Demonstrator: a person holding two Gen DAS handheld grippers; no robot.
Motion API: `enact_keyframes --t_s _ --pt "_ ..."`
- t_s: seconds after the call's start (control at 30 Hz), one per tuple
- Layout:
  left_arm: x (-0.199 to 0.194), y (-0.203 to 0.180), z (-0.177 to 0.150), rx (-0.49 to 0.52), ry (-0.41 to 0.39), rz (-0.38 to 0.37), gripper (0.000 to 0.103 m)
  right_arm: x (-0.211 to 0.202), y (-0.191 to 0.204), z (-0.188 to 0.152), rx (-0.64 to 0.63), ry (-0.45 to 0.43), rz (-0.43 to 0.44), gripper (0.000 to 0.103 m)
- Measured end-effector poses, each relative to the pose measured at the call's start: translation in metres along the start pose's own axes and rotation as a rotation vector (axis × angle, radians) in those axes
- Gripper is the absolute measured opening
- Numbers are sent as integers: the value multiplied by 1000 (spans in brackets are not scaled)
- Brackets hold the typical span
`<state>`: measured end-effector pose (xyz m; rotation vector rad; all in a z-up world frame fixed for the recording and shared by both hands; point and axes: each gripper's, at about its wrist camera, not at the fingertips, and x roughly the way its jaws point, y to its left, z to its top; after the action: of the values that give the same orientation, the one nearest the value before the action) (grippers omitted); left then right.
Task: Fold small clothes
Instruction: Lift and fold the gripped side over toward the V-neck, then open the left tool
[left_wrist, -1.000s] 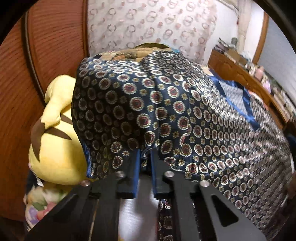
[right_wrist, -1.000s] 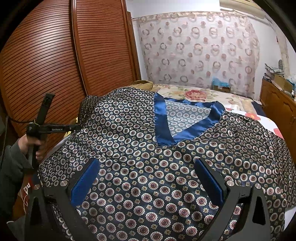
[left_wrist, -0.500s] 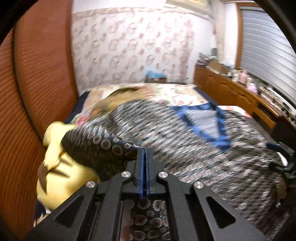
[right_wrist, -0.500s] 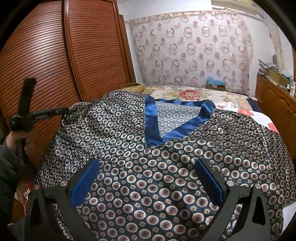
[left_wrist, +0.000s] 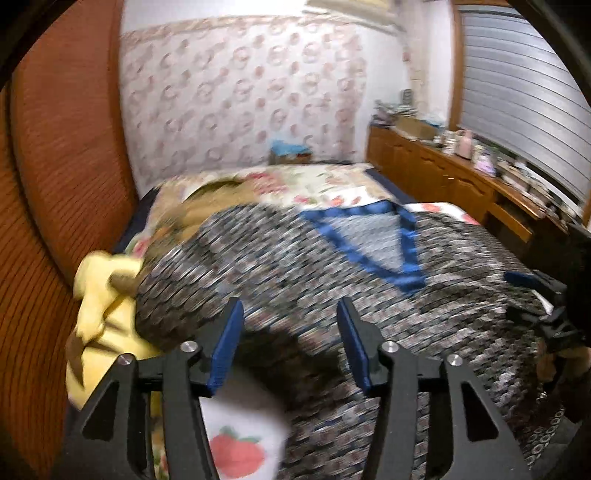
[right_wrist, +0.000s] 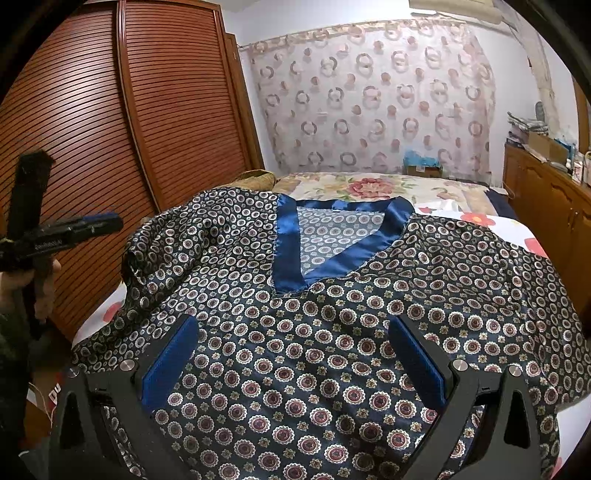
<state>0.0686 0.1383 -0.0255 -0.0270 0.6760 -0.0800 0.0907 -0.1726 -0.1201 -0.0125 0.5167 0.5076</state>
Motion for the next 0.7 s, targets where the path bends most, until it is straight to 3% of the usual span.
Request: enact_keyframes --t_s 0.07,0.13,0.4,0.57,0.7 --pt "5 19 -9 -44 22 16 70 3 2 2 -7 6 3 102" --pt "13 36 -19 -87 38 24 74 7 4 4 -15 13 10 102" --pt "36 78 -32 -228 38 43 75 15 11 3 -34 31 23 102" --pt "58 91 -21 -239 45 71 75 15 8 3 -34 29 23 102" --pt "68 86 -14 -187 40 105 75 16 6 2 -27 29 19 102"
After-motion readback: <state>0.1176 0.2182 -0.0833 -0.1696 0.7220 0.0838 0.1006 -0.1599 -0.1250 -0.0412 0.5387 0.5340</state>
